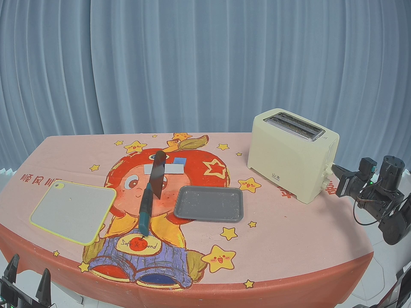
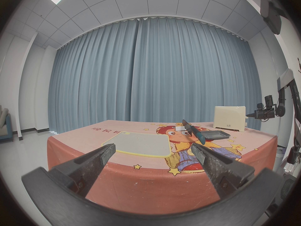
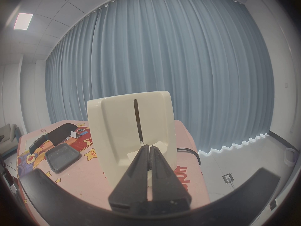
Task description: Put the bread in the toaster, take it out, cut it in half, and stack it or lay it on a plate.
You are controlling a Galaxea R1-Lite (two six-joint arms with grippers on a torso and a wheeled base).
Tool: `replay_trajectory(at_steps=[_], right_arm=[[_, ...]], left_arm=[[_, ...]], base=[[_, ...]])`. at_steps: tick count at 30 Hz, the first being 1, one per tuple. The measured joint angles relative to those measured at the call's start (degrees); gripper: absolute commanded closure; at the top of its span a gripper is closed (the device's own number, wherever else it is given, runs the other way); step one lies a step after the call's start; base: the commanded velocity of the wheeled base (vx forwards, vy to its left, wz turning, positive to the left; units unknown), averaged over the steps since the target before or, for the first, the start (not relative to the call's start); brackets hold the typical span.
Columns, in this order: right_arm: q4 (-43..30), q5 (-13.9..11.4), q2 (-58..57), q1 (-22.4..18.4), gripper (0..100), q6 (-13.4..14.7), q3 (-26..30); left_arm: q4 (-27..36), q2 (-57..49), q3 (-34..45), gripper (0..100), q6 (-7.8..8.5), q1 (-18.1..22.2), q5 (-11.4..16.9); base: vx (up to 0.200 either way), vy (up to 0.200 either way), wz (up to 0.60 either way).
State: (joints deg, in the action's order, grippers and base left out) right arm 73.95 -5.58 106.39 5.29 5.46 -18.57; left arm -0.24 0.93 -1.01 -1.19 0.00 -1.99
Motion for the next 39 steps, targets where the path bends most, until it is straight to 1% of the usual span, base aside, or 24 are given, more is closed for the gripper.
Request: replay_trajectory(at_steps=[8, 16, 23, 29, 33, 36, 39], right_arm=[[1.05, 0.12, -0.38, 0.27, 100, 0.00, -0.09], [1.84, 0.15, -5.07, 1.56, 100, 0.00, -0.15], [2.12, 0.34, -8.24, 1.78, 100, 0.04, -0.56], [3.27, 3.21, -10.19, 1.65, 100, 1.38, -0.69], [2.85, 5.79, -13.45, 1.38, 100, 4.66, -0.76], [2.50, 6.45, -16.46, 1.29, 100, 6.50, 0.40], [3.13, 7.06, -18.25, 1.05, 100, 6.63, 0.94]], left_arm=[[0.00, 0.00, 0.00, 0, 0.00, 0.00, 0.02], [0.00, 0.00, 0.00, 0, 0.00, 0.00, 0.02], [0.02, 0.00, 0.00, 0, 0.00, 0.00, 0.00], [0.02, 0.00, 0.00, 0, 0.00, 0.00, -0.01], [0.00, 0.00, 0.00, 0, 0.00, 0.00, 0.00], [0.00, 0.00, 0.00, 0, 0.00, 0.00, 0.00], [0.00, 0.00, 0.00, 0, 0.00, 0.00, 0.00]], base=[[0.000, 0.000, 0.00], [0.000, 0.000, 0.00], [0.000, 0.000, 0.00], [0.000, 0.000, 0.00], [0.000, 0.000, 0.00], [0.000, 0.000, 0.00], [0.000, 0.000, 0.00]])
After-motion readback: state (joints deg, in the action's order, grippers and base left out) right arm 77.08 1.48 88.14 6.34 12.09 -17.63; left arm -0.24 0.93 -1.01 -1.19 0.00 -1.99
